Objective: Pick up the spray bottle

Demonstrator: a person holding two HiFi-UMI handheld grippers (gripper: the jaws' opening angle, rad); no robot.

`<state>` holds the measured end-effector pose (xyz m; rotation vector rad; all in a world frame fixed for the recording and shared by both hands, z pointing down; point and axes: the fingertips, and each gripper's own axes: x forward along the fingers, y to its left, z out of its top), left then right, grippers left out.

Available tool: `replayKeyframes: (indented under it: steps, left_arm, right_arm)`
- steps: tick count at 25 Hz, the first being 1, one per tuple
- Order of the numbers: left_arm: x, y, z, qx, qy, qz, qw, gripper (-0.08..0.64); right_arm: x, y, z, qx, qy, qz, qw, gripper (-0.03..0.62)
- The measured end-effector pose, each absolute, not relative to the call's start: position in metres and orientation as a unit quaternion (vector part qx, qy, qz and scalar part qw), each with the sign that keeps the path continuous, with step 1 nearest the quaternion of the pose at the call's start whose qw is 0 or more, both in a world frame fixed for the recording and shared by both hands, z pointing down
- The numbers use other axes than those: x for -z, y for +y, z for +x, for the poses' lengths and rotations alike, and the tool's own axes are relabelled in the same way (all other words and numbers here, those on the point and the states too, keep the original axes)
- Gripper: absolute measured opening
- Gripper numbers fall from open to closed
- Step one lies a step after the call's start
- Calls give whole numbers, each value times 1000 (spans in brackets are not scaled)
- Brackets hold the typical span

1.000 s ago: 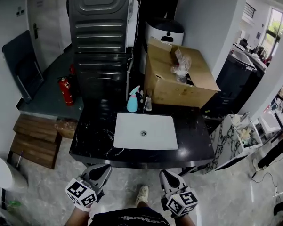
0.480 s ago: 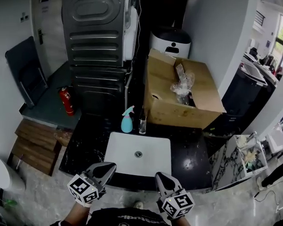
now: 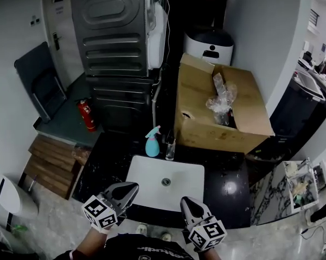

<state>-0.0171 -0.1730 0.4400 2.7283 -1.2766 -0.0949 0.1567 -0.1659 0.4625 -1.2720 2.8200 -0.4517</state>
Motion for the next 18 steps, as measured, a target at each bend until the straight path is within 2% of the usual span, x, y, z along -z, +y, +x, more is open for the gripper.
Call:
replayKeyframes:
  steps: [9, 11, 13, 18]
  left_arm:
    - [-473, -235, -48, 34, -397, 909, 123, 28]
    - [-481, -252, -51, 27, -387, 913, 127, 91]
    - [-486, -267, -55, 32, -385, 913, 132, 101]
    - [-499, -311, -60, 21, -385, 915, 122, 195]
  right_arm:
    - [-469, -191, 130, 139, 898, -416, -19, 40]
    - [-473, -195, 124, 137, 898, -417, -26, 40]
    - [-478, -198, 120, 142, 895, -422, -34, 40]
    - [-482, -203, 110, 146, 888, -434, -45, 40]
